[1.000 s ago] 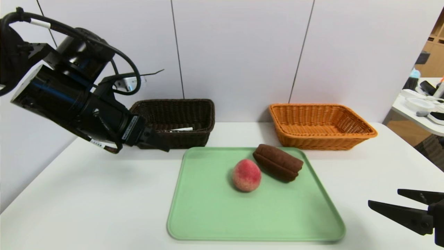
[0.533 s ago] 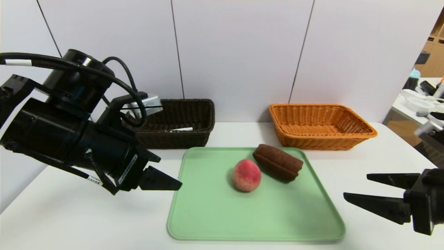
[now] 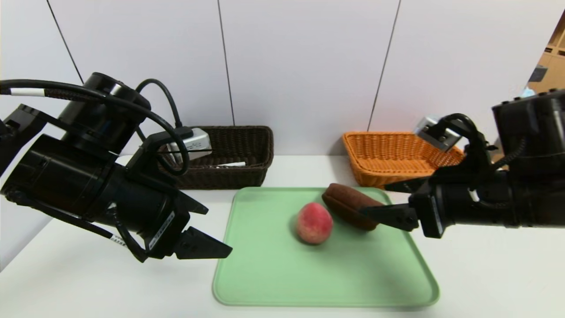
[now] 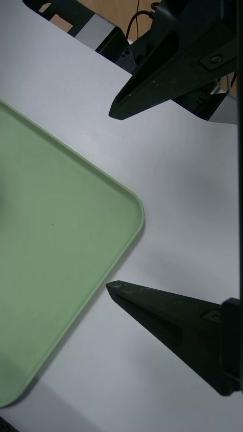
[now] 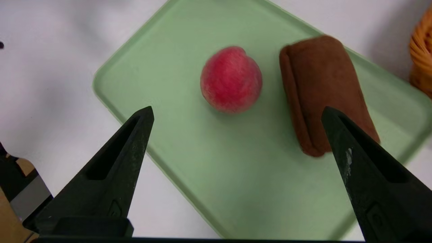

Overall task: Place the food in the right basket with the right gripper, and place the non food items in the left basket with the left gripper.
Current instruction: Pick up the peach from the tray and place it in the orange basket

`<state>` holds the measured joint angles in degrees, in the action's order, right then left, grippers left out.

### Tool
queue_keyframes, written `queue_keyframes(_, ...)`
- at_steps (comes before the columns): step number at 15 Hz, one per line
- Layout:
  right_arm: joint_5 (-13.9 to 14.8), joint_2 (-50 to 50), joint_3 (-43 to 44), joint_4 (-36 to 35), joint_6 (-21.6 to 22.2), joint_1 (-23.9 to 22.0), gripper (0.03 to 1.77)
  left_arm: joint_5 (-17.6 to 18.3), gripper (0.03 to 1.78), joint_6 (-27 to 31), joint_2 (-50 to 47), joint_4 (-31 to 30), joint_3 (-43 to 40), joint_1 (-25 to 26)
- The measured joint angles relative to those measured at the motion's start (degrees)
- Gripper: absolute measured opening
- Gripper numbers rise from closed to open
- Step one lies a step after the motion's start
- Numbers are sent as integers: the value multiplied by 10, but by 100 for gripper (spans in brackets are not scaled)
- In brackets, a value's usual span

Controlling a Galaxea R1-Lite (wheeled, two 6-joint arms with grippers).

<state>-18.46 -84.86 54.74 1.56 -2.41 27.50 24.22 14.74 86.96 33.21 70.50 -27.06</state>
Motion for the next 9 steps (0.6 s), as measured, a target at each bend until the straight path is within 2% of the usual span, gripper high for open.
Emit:
queue_keyframes(2, 19, -44, 46, 6, 6, 30, 171, 0, 169, -3, 0, 0, 0, 0)
queue_keyframes(5, 65, -108, 101, 17, 20, 67, 171, -1, 169, -1, 0, 0, -2, 0)
queue_keyframes(9, 127, -179, 188, 70, 53, 92, 171, -2, 169, -2, 1, 0, -4, 1)
